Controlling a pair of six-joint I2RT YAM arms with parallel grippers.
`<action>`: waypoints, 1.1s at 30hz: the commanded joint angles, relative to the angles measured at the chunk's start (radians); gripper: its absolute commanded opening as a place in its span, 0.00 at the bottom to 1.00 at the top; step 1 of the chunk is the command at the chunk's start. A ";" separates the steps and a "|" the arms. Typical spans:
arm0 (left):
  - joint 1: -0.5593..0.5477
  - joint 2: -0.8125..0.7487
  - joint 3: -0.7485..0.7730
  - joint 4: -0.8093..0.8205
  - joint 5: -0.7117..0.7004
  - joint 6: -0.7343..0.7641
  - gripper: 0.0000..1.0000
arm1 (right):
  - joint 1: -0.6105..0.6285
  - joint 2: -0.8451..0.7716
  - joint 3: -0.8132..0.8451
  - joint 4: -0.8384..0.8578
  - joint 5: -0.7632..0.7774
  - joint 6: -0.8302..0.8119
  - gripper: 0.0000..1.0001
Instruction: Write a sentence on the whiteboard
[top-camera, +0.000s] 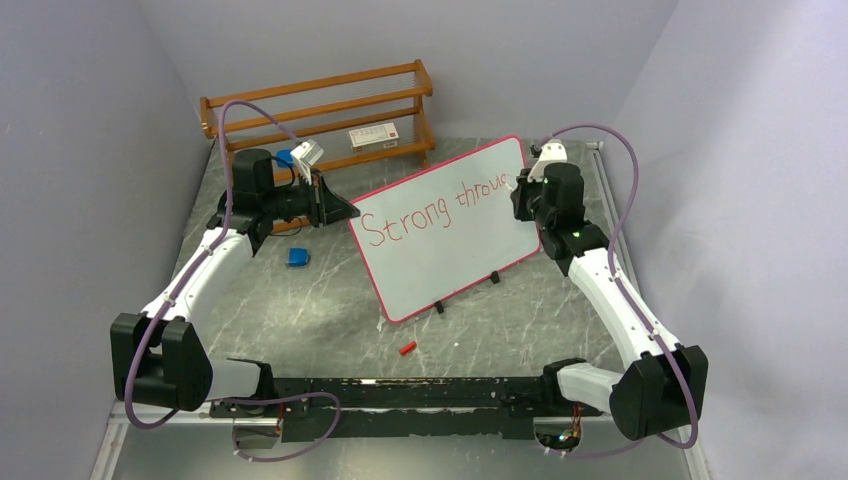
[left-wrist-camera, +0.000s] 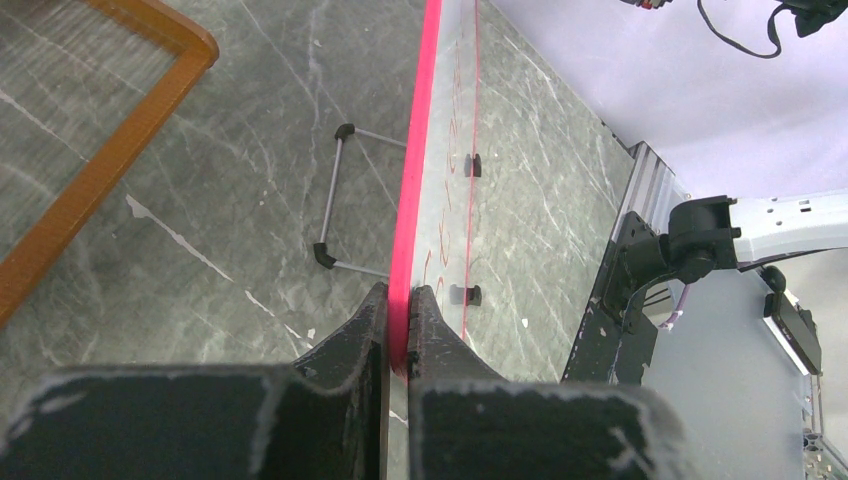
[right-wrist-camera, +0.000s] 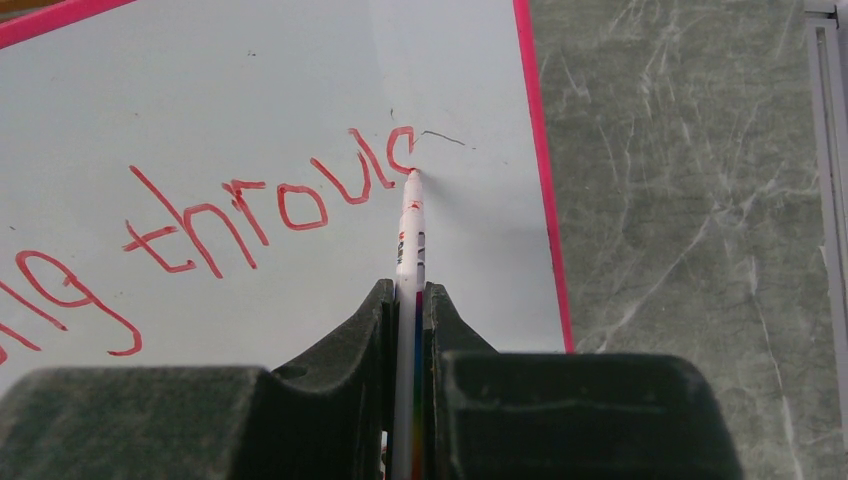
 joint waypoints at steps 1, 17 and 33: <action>-0.031 0.022 -0.015 -0.084 -0.062 0.072 0.05 | -0.007 0.001 -0.010 0.008 0.026 0.009 0.00; -0.031 0.023 -0.013 -0.086 -0.063 0.076 0.05 | -0.007 0.024 0.033 0.060 0.030 0.008 0.00; -0.031 0.022 -0.012 -0.086 -0.064 0.075 0.05 | -0.007 0.026 0.058 0.055 0.005 0.009 0.00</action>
